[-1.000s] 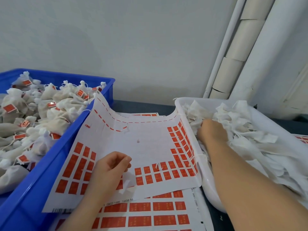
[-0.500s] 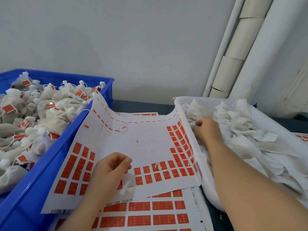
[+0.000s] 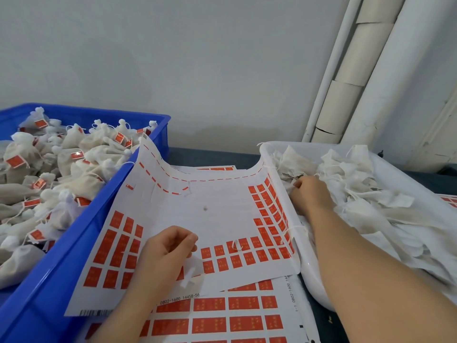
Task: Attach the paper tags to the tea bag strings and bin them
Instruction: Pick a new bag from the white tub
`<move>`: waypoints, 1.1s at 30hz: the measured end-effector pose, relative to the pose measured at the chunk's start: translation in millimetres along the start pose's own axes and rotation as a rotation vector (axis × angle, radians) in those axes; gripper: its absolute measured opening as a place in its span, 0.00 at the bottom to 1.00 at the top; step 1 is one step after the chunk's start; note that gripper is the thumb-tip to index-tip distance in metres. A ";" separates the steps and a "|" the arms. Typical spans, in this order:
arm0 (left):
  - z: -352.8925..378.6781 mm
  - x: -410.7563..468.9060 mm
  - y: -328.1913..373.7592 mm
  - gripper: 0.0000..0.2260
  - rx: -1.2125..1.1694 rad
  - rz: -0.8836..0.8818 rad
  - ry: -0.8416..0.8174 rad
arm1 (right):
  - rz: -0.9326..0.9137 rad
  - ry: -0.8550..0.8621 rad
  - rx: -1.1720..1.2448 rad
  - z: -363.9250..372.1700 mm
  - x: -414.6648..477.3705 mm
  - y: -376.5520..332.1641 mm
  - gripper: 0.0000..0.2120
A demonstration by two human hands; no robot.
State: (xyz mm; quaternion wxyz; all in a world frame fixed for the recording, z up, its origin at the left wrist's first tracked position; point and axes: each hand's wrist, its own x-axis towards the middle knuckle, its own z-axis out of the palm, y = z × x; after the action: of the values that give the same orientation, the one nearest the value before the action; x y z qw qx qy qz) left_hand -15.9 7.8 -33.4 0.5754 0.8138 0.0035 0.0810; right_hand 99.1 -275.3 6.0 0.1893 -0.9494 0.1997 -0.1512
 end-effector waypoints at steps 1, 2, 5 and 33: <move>-0.1 0.1 0.2 0.04 0.001 -0.001 0.001 | -0.010 0.053 0.059 0.1 0.4 -0.3 0.04; 0.2 0.1 0.3 0.04 0.003 -0.001 0.000 | -0.017 0.097 0.120 0.5 0.6 -0.7 0.05; 0.3 0.3 0.7 0.04 0.012 0.002 0.000 | 0.049 0.091 0.340 2.6 1.7 -1.7 0.02; 0.4 1.1 1.9 0.04 0.021 -0.006 -0.021 | 0.257 0.045 0.936 -28.4 -0.4 -34.9 0.07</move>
State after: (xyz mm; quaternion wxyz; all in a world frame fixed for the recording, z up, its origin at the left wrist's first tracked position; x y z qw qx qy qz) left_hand -14.9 6.8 -31.6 0.5669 0.8207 0.0006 0.0707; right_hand 99.6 -254.0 45.7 0.6088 -0.7265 0.2301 -0.2205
